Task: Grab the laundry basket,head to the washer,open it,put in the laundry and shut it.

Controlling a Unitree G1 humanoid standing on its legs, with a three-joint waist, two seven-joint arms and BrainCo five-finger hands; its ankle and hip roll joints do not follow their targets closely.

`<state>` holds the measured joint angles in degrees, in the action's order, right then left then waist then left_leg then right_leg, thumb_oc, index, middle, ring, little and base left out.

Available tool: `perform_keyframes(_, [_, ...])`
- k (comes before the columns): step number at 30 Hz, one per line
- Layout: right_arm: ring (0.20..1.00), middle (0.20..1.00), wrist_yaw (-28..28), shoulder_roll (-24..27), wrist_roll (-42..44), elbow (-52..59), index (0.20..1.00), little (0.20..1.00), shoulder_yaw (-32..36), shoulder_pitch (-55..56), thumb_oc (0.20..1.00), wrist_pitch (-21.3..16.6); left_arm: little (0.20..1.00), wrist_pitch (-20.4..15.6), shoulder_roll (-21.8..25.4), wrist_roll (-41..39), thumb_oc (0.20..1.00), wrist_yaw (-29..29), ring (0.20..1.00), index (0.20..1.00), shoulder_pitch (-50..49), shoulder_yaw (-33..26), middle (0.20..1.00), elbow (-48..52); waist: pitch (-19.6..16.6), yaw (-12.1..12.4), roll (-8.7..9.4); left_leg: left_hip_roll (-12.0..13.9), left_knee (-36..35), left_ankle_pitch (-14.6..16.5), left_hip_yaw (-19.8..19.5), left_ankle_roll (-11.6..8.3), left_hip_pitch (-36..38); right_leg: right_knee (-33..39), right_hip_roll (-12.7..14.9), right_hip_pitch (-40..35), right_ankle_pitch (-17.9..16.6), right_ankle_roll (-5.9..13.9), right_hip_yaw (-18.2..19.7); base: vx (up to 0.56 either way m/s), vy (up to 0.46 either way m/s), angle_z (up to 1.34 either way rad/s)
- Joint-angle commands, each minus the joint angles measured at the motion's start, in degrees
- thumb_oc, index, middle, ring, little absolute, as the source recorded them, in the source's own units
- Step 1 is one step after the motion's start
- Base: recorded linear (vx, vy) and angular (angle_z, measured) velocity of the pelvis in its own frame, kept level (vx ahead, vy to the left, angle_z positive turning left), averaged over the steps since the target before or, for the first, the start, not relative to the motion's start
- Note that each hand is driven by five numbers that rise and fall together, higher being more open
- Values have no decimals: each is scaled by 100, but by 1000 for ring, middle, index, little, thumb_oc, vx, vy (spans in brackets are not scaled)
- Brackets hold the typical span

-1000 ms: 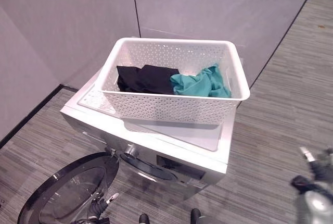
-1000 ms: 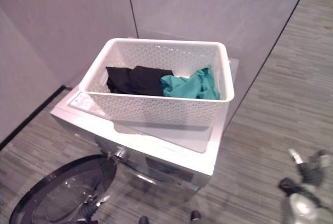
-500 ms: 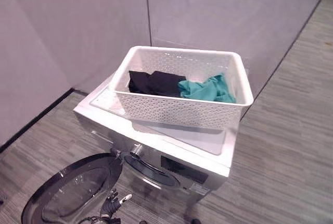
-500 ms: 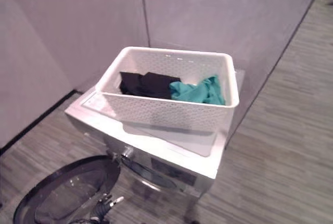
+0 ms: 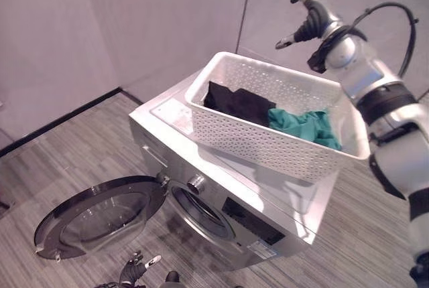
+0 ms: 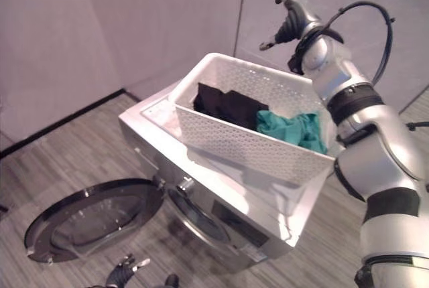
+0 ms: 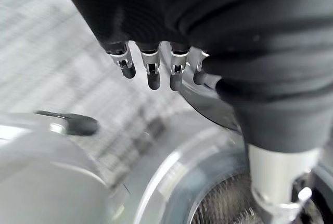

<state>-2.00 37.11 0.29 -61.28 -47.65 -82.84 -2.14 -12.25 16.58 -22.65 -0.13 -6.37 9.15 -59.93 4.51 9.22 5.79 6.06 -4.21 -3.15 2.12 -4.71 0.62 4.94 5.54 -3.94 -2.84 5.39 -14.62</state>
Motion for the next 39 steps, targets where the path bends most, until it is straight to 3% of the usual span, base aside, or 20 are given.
perform_keyframes(1, [1000, 1000, 243, 400, 237, -510, 1000, 1000, -472, -907, 1000, -4, 1000, -228, 456, -197, 1000, 76, 1000, 1000, 354, 1, 1000, -189, 223, 129, 474, 383, -44, 84, -307, -100, -244, -343, 484, 20, 357, 313, -403, -5, -52, 39])
perform_keyframes(8, [1000, 1000, 858, 971, 100, 308, 1000, 1000, -1277, -760, 1000, -66, 1000, -205, 442, -22, 1000, -17, 1000, 1000, 474, 60, 1000, -493, 377, 135, 619, 390, -79, 5, -476, -138, -440, -400, 483, 72, 387, 316, -664, 1, -13, 21])
perform_keyframes(11, [1000, 1000, 1072, 1582, 190, 1332, 1000, 1000, -1691, -706, 1000, -183, 1000, -213, 417, -13, 1000, -51, 1000, 1000, 477, 0, 1000, -508, 424, 69, 686, 401, -79, 10, -456, -149, -447, -452, 496, 99, 396, 329, -687, 0, 0, 0])
perform_keyframes(17, [1000, 1000, 1401, 2292, 594, 2588, 1000, 1000, -2287, -814, 1000, -349, 1000, -256, 418, 4, 1000, -102, 1000, 1000, 477, -47, 1000, -438, 444, -54, 728, 408, -79, 38, -372, -156, -406, -486, 515, 147, 382, 347, -625, 0, 3, -2])
perform_keyframes(27, [1000, 1000, 1792, 2619, 1014, 3817, 1000, 1000, -2651, -569, 1000, -446, 1000, -312, 449, 177, 1000, -97, 1000, 1000, 597, 44, 1000, -265, 514, -85, 828, 406, -79, 72, -364, -143, -357, -613, 560, 162, 415, 361, -655, 0, 2, -2])
perform_keyframes(33, [1000, 1000, 1779, 2249, 925, 3469, 1000, 1000, -2406, -196, 1000, -429, 1000, -331, 482, 98, 1000, -31, 1000, 1000, 625, -44, 1000, -275, 584, 67, 920, 412, -79, 77, -387, -128, -372, -561, 532, 189, 382, 362, -661, 0, 0, 0])
perform_keyframes(39, [1000, 1000, 1655, 2096, 790, 2791, 1000, 1000, -2015, 361, 1000, -398, 1000, -379, 469, -106, 1000, 34, 1000, 1000, 601, -85, 1000, -169, 666, 335, 959, 369, -79, 3, -628, -159, -686, -360, 504, 163, 335, 368, -922, -4, -31, 6])
